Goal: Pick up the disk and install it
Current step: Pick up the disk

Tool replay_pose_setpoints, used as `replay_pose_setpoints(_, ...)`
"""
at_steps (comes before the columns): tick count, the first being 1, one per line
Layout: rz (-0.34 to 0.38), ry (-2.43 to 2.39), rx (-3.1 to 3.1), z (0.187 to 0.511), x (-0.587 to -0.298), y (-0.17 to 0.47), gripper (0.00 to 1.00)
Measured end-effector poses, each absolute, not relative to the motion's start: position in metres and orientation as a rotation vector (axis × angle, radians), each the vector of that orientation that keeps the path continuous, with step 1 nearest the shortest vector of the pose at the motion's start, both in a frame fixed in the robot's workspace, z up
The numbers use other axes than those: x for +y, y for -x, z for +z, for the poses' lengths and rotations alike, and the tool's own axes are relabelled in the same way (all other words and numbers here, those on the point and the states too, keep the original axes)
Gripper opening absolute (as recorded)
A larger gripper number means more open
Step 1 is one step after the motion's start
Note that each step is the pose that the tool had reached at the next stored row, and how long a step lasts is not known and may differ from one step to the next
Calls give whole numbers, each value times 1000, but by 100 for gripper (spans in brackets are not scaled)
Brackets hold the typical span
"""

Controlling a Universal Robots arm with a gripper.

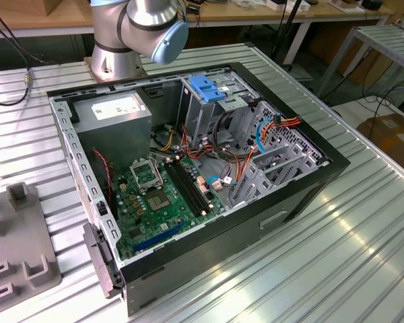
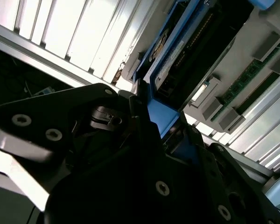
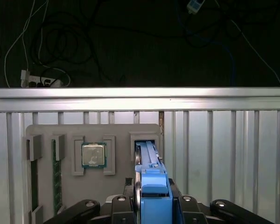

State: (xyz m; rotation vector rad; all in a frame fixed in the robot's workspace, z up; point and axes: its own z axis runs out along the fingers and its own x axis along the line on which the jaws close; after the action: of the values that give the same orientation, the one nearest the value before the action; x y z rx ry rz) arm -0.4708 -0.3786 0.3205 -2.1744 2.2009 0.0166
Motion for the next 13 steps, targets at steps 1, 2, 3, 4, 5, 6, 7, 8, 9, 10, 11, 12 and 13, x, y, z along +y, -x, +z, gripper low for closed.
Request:
replay_pose_setpoints(1,17,2174,2201,322,-379,471,37)
replay_pose_setpoints(2,17,2174,2201,324,-379,471,37)
replay_pose_setpoints(3,18,2174,2200,325,-379,471,37)
replay_pose_setpoints(4,19,2173,2200,326,-379,471,37)
replay_pose_setpoints(5,19,2173,2200,327,-379,471,37)
replay_pose_setpoints(6,19,2173,2200,329,-379,471,37)
replay_pose_setpoints(7,20,2173,2200,330,-379,471,37)
replay_pose_setpoints(8,20,2173,2199,332,-379,471,37)
replay_pose_setpoints(9,21,2172,2199,333,-379,471,37)
replay_pose_setpoints(10,22,2172,2199,334,-379,471,37)
replay_pose_setpoints(11,23,2171,2198,334,-379,471,37)
replay_pose_setpoints(12,23,2171,2198,334,-379,471,37)
replay_pose_setpoints(13,23,2171,2198,334,-379,471,37)
